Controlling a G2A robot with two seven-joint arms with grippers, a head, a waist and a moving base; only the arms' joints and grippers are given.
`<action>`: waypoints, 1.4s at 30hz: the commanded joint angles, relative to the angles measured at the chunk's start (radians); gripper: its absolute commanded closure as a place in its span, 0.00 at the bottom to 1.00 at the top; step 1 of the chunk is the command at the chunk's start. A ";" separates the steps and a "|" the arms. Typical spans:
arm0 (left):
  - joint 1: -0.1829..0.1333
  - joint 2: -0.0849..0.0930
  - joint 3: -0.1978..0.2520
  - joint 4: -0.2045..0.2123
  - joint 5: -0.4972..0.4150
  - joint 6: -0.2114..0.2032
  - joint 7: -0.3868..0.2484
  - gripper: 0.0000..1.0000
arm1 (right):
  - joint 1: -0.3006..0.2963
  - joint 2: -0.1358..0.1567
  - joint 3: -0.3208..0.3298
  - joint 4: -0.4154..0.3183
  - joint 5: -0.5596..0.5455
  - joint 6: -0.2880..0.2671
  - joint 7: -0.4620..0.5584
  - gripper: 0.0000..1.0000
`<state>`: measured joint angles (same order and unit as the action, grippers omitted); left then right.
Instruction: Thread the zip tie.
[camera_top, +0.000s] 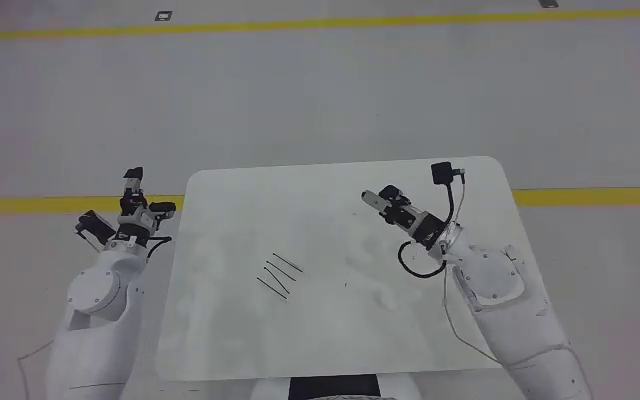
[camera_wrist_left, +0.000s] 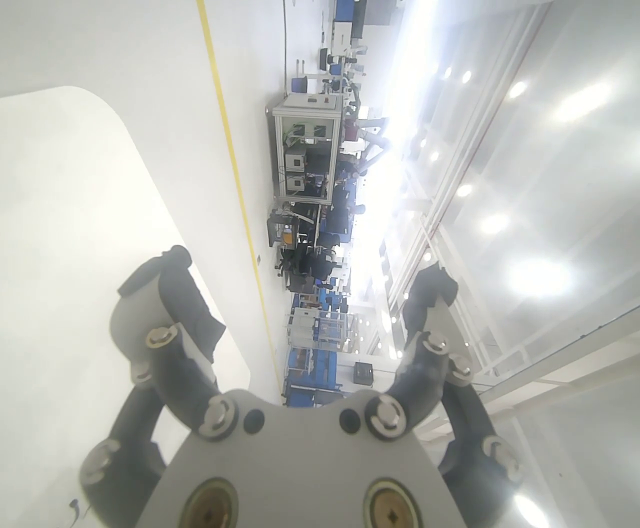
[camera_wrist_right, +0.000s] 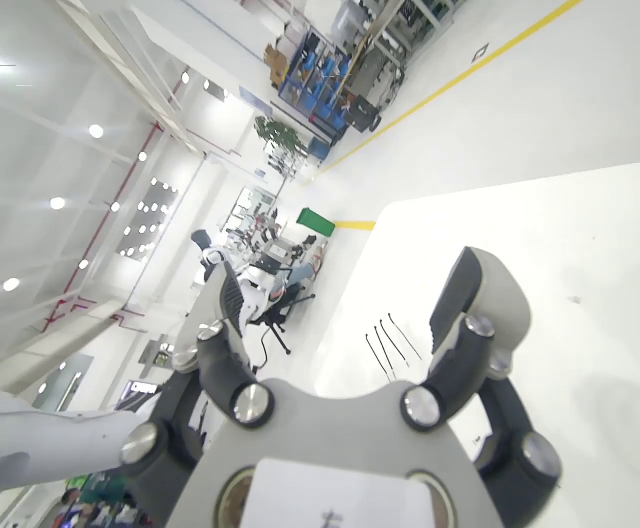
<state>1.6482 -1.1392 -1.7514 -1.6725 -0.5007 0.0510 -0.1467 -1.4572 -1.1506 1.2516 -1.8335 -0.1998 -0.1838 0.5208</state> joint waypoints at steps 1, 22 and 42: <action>0.000 0.000 0.000 0.000 0.000 0.000 0.000 0.00 | 0.014 -0.005 -0.053 0.015 -0.042 0.008 -0.006 0.00; 0.000 0.000 0.000 0.000 0.000 0.000 0.000 0.00 | 0.182 -0.028 -0.192 0.074 -0.132 0.046 0.080 0.00; 0.000 0.000 0.000 0.000 0.000 0.000 0.000 0.00 | 0.448 -0.092 -0.454 0.265 -0.272 0.034 0.195 0.00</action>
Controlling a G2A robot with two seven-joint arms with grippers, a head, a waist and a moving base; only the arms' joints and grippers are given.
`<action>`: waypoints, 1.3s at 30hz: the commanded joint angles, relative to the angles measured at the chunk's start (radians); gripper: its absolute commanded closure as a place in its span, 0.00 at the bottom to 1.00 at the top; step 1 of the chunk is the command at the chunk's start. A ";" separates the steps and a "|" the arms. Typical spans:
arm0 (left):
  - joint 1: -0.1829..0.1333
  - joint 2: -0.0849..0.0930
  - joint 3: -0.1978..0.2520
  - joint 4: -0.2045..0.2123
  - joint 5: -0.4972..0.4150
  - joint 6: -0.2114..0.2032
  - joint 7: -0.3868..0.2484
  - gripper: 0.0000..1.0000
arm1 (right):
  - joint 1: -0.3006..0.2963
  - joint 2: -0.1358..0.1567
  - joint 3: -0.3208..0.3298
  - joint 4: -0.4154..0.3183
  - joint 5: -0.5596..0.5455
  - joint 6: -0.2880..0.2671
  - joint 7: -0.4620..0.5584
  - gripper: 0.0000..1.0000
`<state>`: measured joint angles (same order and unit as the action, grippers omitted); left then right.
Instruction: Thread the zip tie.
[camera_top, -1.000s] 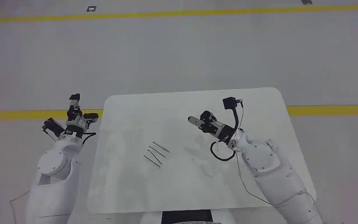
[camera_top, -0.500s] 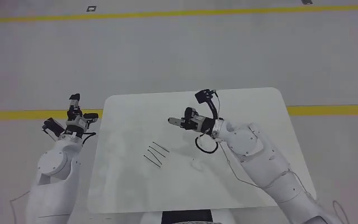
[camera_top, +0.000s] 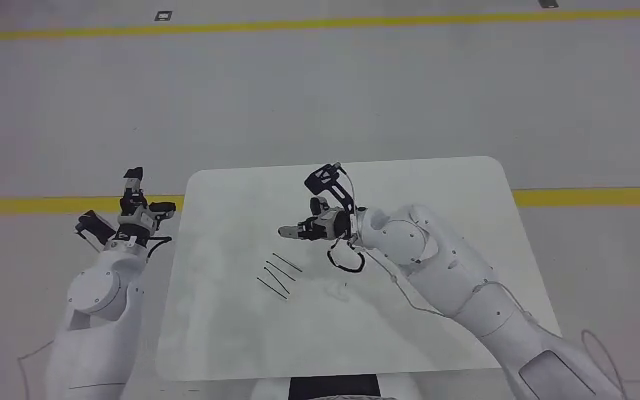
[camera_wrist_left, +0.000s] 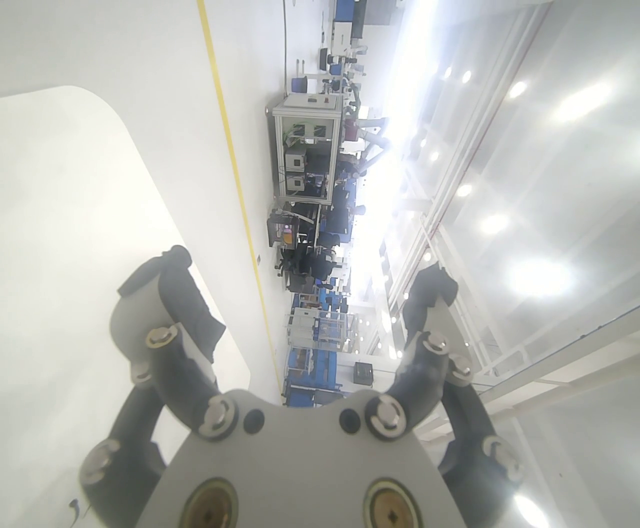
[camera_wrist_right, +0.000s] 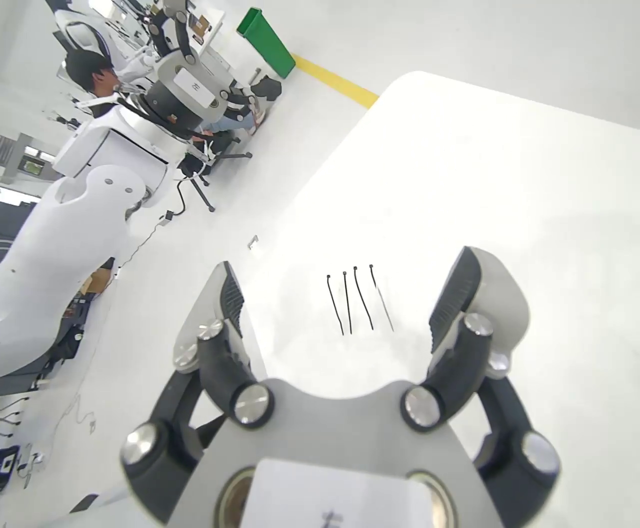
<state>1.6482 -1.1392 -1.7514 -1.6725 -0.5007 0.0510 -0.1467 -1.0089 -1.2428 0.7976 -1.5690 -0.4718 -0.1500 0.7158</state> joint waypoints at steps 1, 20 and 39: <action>0.000 0.000 0.000 0.000 0.000 0.000 0.000 0.00 | 0.000 0.000 0.000 0.000 0.000 0.000 0.000 0.00; 0.000 0.000 0.000 0.000 0.000 0.000 0.000 0.00 | 0.226 -0.128 -0.278 0.258 -0.011 -0.028 0.139 0.00; 0.000 0.000 0.000 0.000 0.000 0.000 0.000 0.00 | 0.293 -0.206 -0.393 0.389 0.004 -0.089 0.200 0.00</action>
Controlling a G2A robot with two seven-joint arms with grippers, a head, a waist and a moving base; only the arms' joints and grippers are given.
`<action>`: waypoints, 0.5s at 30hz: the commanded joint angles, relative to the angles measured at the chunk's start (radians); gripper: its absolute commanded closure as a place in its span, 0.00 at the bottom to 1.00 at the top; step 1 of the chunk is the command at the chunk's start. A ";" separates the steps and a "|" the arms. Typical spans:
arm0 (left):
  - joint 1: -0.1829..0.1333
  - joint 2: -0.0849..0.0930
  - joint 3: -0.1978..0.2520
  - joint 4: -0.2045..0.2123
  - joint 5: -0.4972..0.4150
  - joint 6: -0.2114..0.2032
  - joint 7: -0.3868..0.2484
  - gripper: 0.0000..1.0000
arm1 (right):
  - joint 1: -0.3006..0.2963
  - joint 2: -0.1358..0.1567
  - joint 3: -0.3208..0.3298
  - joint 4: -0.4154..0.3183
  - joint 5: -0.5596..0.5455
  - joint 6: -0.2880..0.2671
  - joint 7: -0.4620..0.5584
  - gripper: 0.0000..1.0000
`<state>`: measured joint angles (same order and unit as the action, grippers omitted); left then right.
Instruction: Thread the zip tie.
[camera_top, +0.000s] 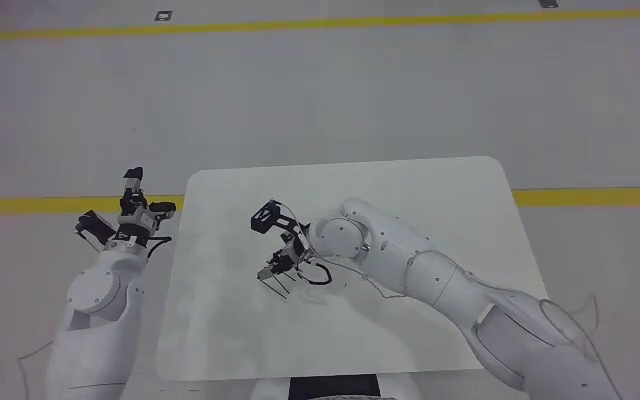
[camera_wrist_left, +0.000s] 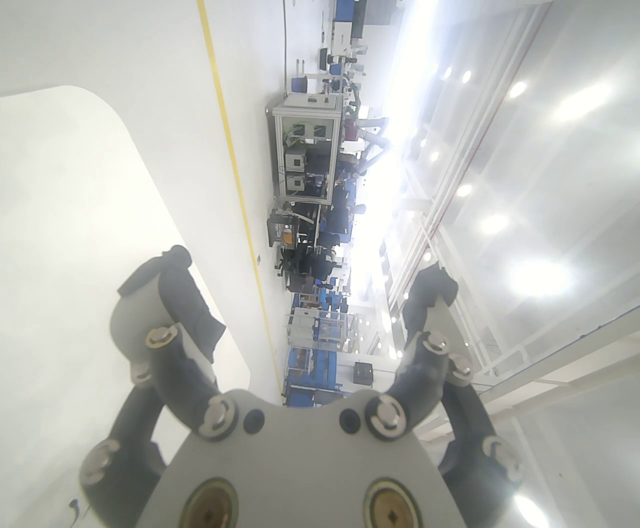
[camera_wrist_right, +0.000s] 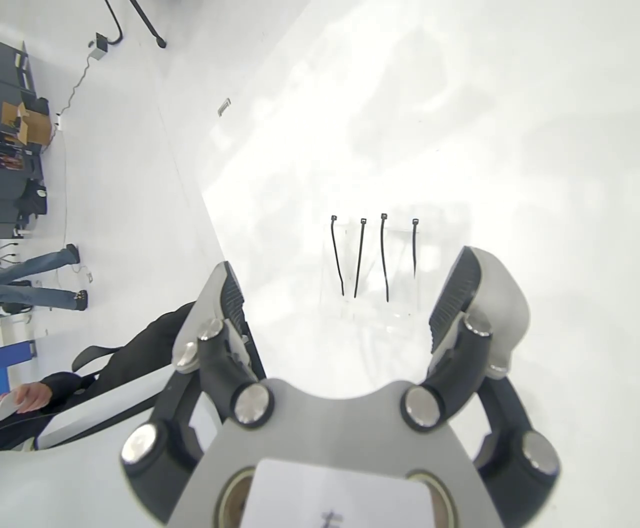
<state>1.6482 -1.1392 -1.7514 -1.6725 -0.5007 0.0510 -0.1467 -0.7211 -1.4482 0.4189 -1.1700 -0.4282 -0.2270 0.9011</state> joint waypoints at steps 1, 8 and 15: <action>0.000 0.000 0.000 0.000 0.000 0.000 0.000 0.00 | 0.009 -0.002 -0.028 -0.015 -0.077 -0.016 0.032 0.00; 0.000 0.000 0.000 0.000 0.000 0.000 0.000 0.00 | 0.055 -0.043 -0.080 0.002 -0.118 -0.043 0.145 0.00; 0.000 0.000 0.000 0.000 0.000 0.000 0.000 0.00 | 0.085 -0.086 -0.114 0.055 -0.114 -0.089 0.163 0.00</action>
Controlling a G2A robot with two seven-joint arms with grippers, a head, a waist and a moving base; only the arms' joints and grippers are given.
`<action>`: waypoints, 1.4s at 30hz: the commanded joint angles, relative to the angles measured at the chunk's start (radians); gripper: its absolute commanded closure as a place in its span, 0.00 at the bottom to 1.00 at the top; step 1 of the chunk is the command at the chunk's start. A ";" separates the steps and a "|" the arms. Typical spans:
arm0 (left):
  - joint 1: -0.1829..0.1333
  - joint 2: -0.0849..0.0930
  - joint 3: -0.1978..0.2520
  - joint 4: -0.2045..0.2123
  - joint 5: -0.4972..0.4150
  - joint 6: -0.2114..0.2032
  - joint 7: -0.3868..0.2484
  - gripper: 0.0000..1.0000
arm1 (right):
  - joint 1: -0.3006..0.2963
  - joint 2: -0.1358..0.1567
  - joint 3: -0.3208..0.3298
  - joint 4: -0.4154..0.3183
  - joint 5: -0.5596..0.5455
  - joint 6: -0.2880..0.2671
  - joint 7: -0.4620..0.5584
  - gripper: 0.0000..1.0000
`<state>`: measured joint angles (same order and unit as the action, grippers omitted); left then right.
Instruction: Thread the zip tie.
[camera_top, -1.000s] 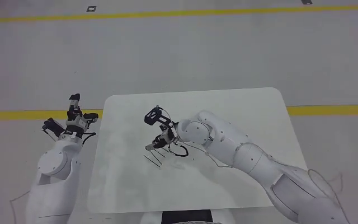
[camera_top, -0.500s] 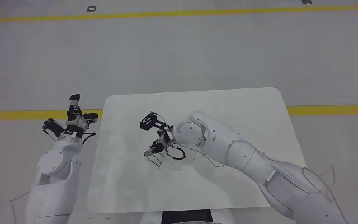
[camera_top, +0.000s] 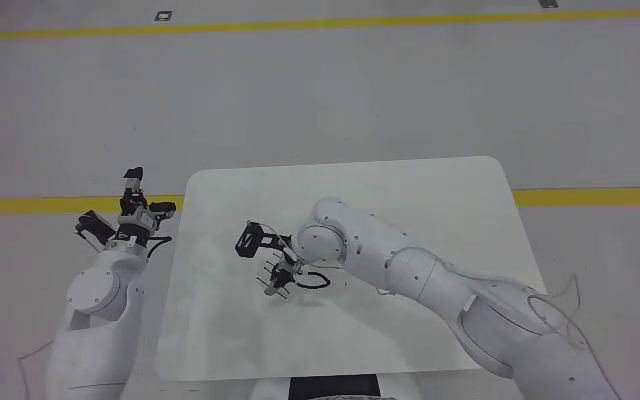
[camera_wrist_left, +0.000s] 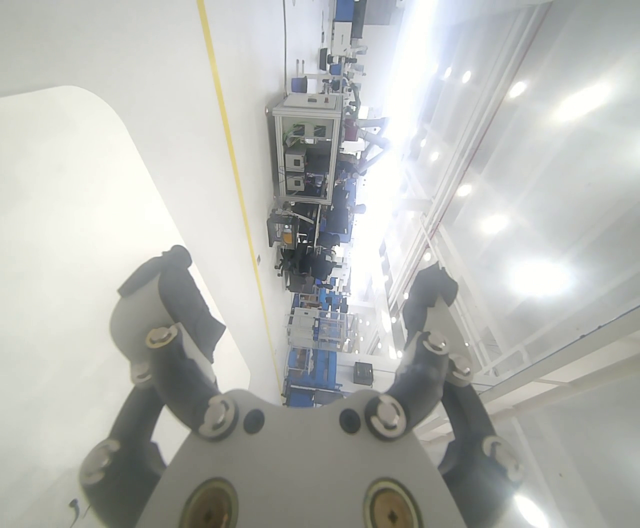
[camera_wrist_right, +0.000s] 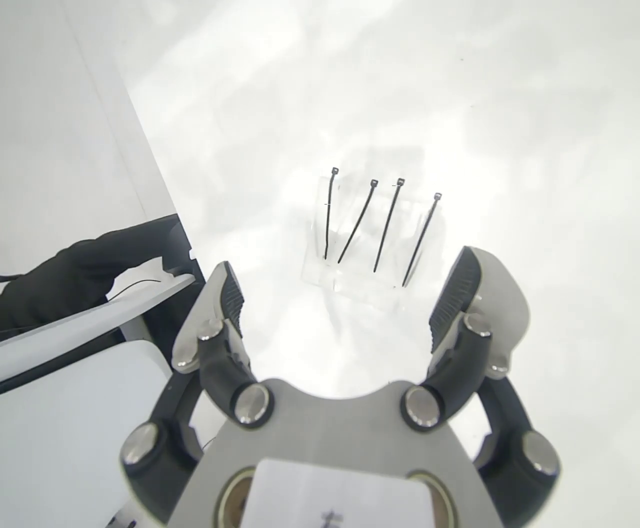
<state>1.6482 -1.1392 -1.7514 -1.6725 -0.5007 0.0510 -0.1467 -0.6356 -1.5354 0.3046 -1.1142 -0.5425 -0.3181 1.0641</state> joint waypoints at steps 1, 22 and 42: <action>0.000 0.000 0.000 0.000 0.000 0.000 0.000 0.00 | 0.000 0.001 0.001 -0.001 0.000 0.002 0.000 0.00; 0.000 0.000 0.000 0.000 0.000 0.000 0.000 0.00 | -0.010 -0.065 -0.051 0.075 0.051 -0.022 0.004 0.00; 0.000 0.000 0.000 0.000 0.000 0.000 0.000 0.00 | -0.036 -0.075 -0.052 0.058 0.010 0.012 0.022 0.00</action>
<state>1.6482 -1.1392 -1.7514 -1.6725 -0.5007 0.0510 -0.1467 -0.6707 -1.6093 0.2517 -1.0589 -0.5316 -0.3055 1.0864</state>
